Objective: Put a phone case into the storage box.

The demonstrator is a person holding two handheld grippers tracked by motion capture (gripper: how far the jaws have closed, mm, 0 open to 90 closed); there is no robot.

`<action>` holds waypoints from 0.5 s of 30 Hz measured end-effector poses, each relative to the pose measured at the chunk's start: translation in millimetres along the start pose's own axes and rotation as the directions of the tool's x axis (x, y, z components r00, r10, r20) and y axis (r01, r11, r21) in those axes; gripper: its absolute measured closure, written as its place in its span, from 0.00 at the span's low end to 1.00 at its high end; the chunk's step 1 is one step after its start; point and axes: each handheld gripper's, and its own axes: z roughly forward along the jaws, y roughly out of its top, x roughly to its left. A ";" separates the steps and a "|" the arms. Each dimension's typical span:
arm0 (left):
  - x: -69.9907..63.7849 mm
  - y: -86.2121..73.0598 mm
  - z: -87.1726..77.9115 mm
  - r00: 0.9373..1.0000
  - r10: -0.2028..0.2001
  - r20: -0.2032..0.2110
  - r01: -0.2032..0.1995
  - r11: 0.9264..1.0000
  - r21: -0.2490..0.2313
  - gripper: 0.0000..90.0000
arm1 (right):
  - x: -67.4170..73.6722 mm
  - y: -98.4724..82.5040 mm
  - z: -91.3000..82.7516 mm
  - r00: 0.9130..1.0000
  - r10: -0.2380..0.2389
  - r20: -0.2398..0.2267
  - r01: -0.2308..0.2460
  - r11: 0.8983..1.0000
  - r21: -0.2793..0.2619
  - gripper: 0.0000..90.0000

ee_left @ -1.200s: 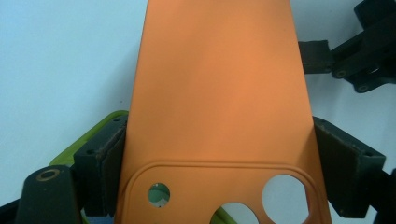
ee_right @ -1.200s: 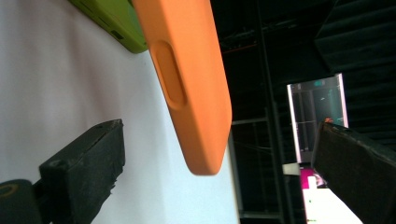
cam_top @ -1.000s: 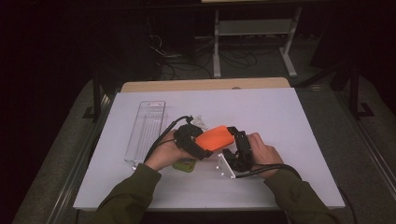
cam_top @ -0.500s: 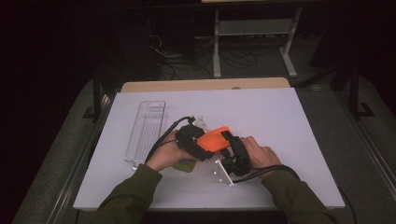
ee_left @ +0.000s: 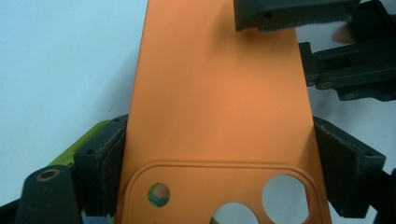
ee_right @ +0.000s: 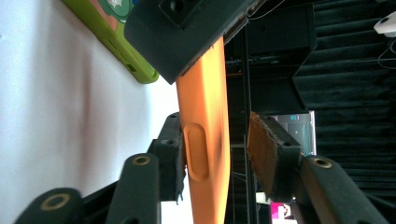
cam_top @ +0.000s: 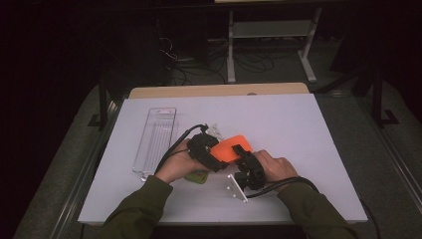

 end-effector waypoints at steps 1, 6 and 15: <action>0.0 0.0 -0.1 1.000 0.001 0.000 -0.001 1.000 0.000 0.17 | 0.2 0.1 -0.1 1.000 -0.011 0.003 0.011 1.000 0.001 0.66; 0.3 -0.1 -0.4 1.000 -0.007 0.000 0.007 1.000 -0.011 0.17 | 2.4 1.0 -0.3 1.000 -0.017 -0.012 0.017 1.000 0.001 0.76; 1.6 -0.4 0.7 0.999 -0.034 0.013 0.034 0.999 -0.006 0.17 | 6.2 3.4 0.3 0.999 -0.053 -0.013 0.053 0.998 0.018 0.84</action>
